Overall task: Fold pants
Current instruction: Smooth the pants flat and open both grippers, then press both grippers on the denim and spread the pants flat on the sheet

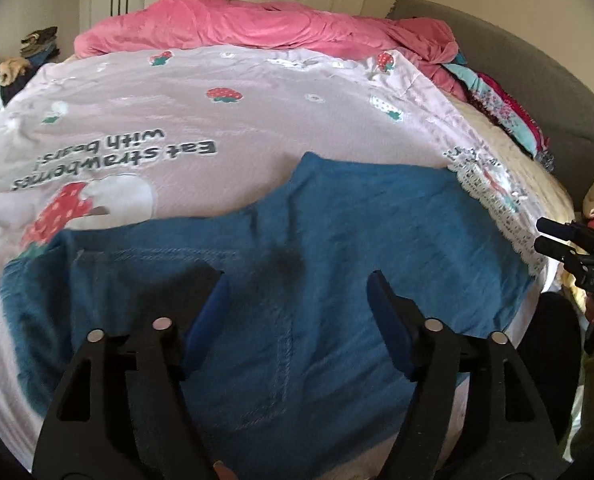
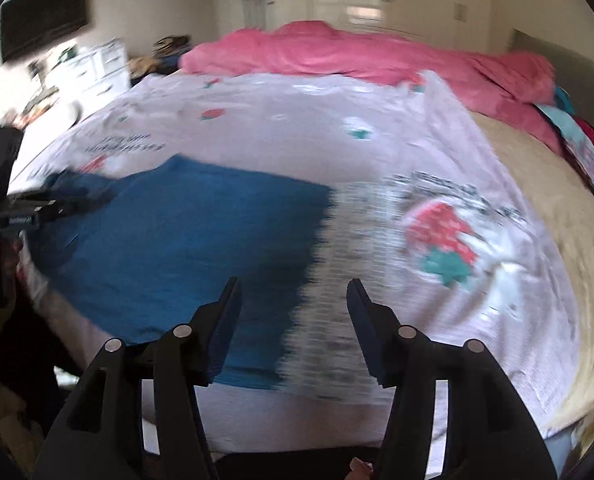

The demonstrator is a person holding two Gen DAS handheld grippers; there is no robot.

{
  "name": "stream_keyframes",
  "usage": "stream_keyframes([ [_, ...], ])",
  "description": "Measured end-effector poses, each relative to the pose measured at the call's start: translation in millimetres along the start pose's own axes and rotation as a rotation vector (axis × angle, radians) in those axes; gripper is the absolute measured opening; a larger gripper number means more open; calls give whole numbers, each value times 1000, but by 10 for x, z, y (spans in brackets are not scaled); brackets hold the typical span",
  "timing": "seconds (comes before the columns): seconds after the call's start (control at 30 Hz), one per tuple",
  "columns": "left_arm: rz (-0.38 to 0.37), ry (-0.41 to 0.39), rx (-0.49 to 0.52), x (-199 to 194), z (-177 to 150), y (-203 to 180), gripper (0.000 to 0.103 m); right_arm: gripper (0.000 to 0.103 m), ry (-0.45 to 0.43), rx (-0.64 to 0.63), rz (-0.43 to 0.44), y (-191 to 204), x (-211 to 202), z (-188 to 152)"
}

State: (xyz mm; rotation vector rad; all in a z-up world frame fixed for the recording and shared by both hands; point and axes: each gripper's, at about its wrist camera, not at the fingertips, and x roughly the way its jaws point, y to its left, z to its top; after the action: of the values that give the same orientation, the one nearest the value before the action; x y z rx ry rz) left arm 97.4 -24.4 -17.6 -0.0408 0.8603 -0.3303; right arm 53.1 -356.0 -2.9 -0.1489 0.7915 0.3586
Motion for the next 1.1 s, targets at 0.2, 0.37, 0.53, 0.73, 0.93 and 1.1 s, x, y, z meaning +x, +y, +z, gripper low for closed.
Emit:
stream_keyframes([
  [0.2,182,62,-6,103,-73,195,72,61,100,-75,-38,277,271,20],
  [0.37,134,53,-131,46,-116,574,70,63,237,25,-64,3,429,-202],
  [0.53,139,55,-100,98,-187,569,70,63,239,70,-39,-71,387,-269],
  [0.73,63,9,-158,-118,-137,598,72,66,199,54,-41,-6,282,-234],
  [0.93,56,-102,-192,-491,65,679,83,66,21,58,90,209,21,141],
  [1.1,-42,-77,-200,-299,187,661,83,65,9,-37,213,728,462,773],
])
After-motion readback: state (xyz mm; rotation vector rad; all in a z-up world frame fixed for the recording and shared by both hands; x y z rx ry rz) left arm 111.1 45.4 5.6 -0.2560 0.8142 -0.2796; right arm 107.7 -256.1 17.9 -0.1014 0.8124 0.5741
